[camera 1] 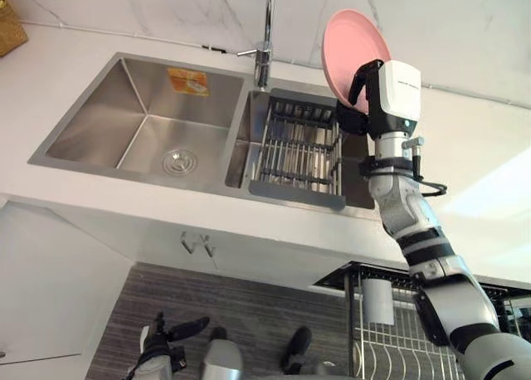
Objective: Walk over to the sink, pick up the cup, carry it to the dishwasher, place the cup inside the dishwasher, then close the dishwasher door
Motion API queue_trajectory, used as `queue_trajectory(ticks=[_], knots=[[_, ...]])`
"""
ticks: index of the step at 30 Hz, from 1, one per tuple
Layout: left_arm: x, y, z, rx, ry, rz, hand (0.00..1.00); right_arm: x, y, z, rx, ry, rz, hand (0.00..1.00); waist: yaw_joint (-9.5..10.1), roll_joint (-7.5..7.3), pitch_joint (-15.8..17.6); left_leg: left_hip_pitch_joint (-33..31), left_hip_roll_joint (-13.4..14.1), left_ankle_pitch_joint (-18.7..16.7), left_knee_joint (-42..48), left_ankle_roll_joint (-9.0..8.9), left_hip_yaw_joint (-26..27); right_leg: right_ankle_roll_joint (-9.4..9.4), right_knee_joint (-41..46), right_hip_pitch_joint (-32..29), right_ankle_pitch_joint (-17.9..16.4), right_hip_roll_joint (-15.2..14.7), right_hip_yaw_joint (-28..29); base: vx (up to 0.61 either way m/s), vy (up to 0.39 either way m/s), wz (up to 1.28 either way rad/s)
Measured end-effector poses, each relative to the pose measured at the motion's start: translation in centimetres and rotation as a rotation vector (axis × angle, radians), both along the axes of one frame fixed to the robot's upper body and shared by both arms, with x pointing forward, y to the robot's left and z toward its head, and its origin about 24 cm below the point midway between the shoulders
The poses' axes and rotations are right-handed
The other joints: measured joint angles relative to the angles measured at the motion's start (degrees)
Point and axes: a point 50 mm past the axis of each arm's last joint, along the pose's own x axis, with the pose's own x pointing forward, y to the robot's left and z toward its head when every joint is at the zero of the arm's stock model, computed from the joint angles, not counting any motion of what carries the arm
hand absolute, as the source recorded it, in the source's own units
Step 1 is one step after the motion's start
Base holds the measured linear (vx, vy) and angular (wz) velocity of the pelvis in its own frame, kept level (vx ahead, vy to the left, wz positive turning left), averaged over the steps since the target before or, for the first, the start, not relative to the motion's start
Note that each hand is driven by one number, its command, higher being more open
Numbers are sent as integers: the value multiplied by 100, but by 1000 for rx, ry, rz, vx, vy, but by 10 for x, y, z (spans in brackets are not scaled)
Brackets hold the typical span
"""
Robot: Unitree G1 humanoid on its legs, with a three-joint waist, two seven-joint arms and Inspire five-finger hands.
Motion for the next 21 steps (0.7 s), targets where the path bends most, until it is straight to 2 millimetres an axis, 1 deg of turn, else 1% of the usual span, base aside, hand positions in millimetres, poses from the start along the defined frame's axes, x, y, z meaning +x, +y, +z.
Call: queue_trajectory(ticks=[1, 2, 3, 4, 5, 6, 7, 8, 9, 10, 11, 12, 13, 14, 15, 16, 17, 18, 19, 20, 21], knots=[[-2, -2, 0, -4, -4, -21, 100, -9, -5, 0, -14, -14, 9, 0, 1, 80, 25, -300, 4, -328, 754, 13, -132, -6, 122, -49, -52, 19, 97, -42, 120, -63], [-10, -6, -1, -26, -9, -15, 100, -11, -2, -1, -32, -5, 42, 0, 44, 219, 99, -492, 25, -603, 1585, 68, -305, -14, 543, -209, -175, 39, 449, -84, 210, -104], [-17, -9, -3, -37, 3, -11, 100, -11, 0, -3, -44, 9, 67, 0, 45, 305, 118, -499, 29, -743, 1891, 124, -365, 3, 720, -265, -210, 69, 681, -98, 230, -164], [-34, -14, -9, -59, 42, -10, 100, -14, 0, -8, -68, 34, 100, 0, -16, 474, 95, -475, 42, -1008, 2308, 205, -376, 44, 826, -308, -179, 159, 1060, -75, 223, -139], [-39, -16, -10, -70, 54, -8, 100, -17, -2, -10, -81, 41, 104, 0, -70, 541, 87, -466, 43, -1125, 2430, 223, -355, 71, 802, -318, -109, 195, 1222, -144, 322, -159], [-46, -17, -12, -82, 67, -8, 100, -21, -8, -12, -99, 47, 99, 0, -167, 620, 42, -492, 42, -1399, 2525, 229, -277, 145, 653, -432, 88, 279, 1553, -172, 329, -162], [-44, -13, -10, -76, 61, -13, 100, -23, -15, -12, -104, 40, 81, 0, -212, 601, 52, -558, 14, -1693, 2540, 270, -86, 200, 468, -654, 218, 328, 1909, -271, 396, -185], [-40, -8, -9, -66, 54, -25, 100, -25, -20, -15, -97, 50, 61, 0, -217, 524, 60, -667, 7, -1696, 2611, 333, 223, 213, 421, -840, 217, 271, 2062, -289, 339, -189], [-34, -3, -6, -62, 40, -56, 100, -29, -30, -26, -92, 87, 22, 0, -315, 502, 60, -716, 7, -1632, 2566, 519, 658, 216, 579, -1107, -20, 96, 1865, -243, 270, -143], [-32, -4, -6, -69, 37, -59, 100, -31, -33, -30, -89, 100, 11, 0, -332, 529, 75, -694, 16, -1594, 2512, 588, 841, 122, 932, -1258, -139, -29, 1597, -206, 238, -134], [-32, -3, -6, -68, 31, -59, 100, -32, -34, -34, -87, 114, 6, 0, -333, 584, 107, -562, 35, -1542, 2375, 661, 1120, -194, 1749, -1414, -383, -268, 987, -118, 175, -113], [-35, -2, -7, -65, 37, -53, 100, -32, -35, -40, -84, 132, 8, 0, -334, 618, 98, -380, 40, -1487, 2195, 681, 1400, -443, 2563, -1411, -683, -549, 410, -126, 234, -142], [-43, 0, -8, -53, 48, -34, 100, -32, -34, -44, -85, 141, 16, 0, -327, 626, 56, -252, 88, -1457, 2089, 693, 1718, -542, 3333, -1205, -1204, -877, -198, -50, 157, -123], [-45, 1, -8, -34, 32, -21, 100, -31, -34, -45, -89, 133, 14, 0, -309, 616, 40, -255, 138, -1457, 2115, 692, 1852, -591, 3572, -1075, -1486, -1015, -475, -13, 87, -116], [-46, 3, -7, -11, 6, 5, 100, -30, -34, -45, -102, 115, 13, 0, -275, 593, 39, -301, 254, -1457, 2217, 691, 2022, -681, 3825, -896, -1760, -1184, -866, -14, 21, -109], [-48, 3, -8, 14, -9, 38, 100, -27, -33, -46, -119, 101, 19, 0, -241, 543, 20, -439, 433, -1459, 2394, 686, 2228, -800, 3892, -710, -1931, -1305, -1267, -45, -44, -144], [-47, 4, -7, 42, -22, 62, 100, -24, -29, -43, -147, 91, 28, 0, -134, 496, 14, -587, 595, -1461, 2552, 683, 2328, -617, 3519, -655, -1849, -1204, -1378, -60, -80, -134], [-45, 3, -7, 46, -23, 68, 100, -23, -27, -41, -157, 84, 34, 0, -105, 479, 19, -630, 652, -1460, 2560, 664, 2328, -486, 3203, -655, -1799, -1012, -1353, -58, -124, -131], [-45, 1, -9, 45, -12, 83, 100, -21, -22, -38, -164, 73, 57, 0, -117, 470, 15, -642, 756, -1383, 2395, 512, 2345, -215, 2437, -537, -1618, -612, -1255, -12, -142, -111], [-41, -1, -9, 44, -18, 85, 100, -21, -21, -36, -164, 63, 70, 0, -151, 455, 12, -634, 869, -1302, 2233, 370, 2430, -37, 1765, -411, -1364, -308, -1252, 9, -150, -97], [-37, -2, -9, 42, -25, 83, 100, -21, -21, -35, -162, 64, 70, 0, -180, 445, 12, -634, 925, -1259, 2193, 305, 2493, -52, 1568, -390, -1237, -197, -1249, 27, -163, -68]])
